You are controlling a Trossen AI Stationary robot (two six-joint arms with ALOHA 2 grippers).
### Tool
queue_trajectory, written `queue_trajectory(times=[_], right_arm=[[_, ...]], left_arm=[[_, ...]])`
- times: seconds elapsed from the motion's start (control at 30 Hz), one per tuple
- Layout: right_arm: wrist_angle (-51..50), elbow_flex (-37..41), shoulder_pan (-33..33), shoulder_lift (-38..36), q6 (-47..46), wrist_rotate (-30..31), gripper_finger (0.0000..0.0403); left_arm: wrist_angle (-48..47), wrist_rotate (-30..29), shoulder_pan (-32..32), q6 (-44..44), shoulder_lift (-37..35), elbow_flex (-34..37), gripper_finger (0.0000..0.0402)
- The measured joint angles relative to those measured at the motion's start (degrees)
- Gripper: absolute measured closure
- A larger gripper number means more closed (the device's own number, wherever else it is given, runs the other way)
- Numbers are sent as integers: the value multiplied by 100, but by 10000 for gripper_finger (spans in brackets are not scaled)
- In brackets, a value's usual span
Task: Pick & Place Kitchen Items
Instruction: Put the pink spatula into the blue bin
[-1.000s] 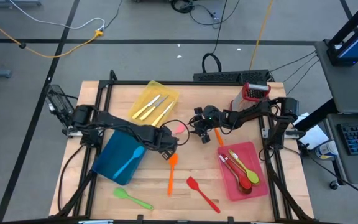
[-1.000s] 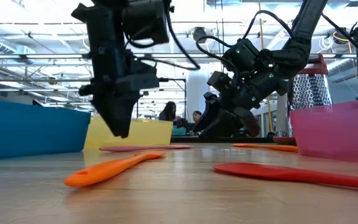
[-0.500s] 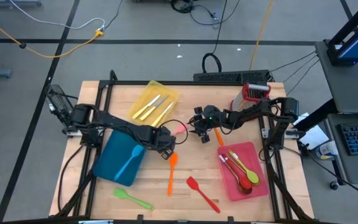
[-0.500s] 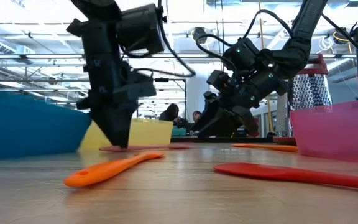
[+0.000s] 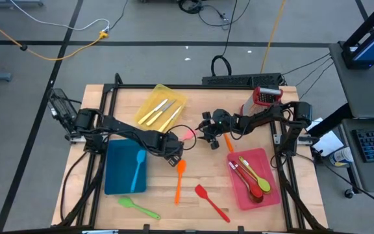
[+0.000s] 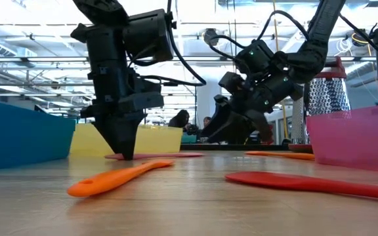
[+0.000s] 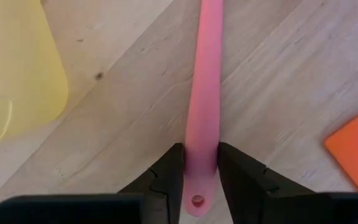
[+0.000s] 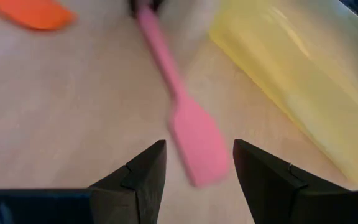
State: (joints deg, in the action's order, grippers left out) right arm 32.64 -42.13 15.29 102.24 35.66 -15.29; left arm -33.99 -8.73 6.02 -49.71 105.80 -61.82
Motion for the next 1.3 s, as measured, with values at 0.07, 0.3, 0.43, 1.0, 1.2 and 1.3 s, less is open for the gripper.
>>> queue_trajectory(times=[0.07,0.3,0.43,1.0,1.2,1.3], right_arm=[[-62,0,-6,2,128,-193,220],[-84,0,11,2,-136,-269,220],[-182,0,9,86,-23,-267,220],[138,-14,39,638,797,707,228],[430,-10,2,647,843,797,281],[631,-7,-51,654,903,830,311]], left_arm=[[60,4,2,11,0,0,318],[135,46,2,-31,-2,-2,356],[310,65,2,27,3,0,337],[1302,285,7,458,22,-13,326],[1265,295,7,272,11,-13,326],[1250,314,9,146,11,-13,326]])
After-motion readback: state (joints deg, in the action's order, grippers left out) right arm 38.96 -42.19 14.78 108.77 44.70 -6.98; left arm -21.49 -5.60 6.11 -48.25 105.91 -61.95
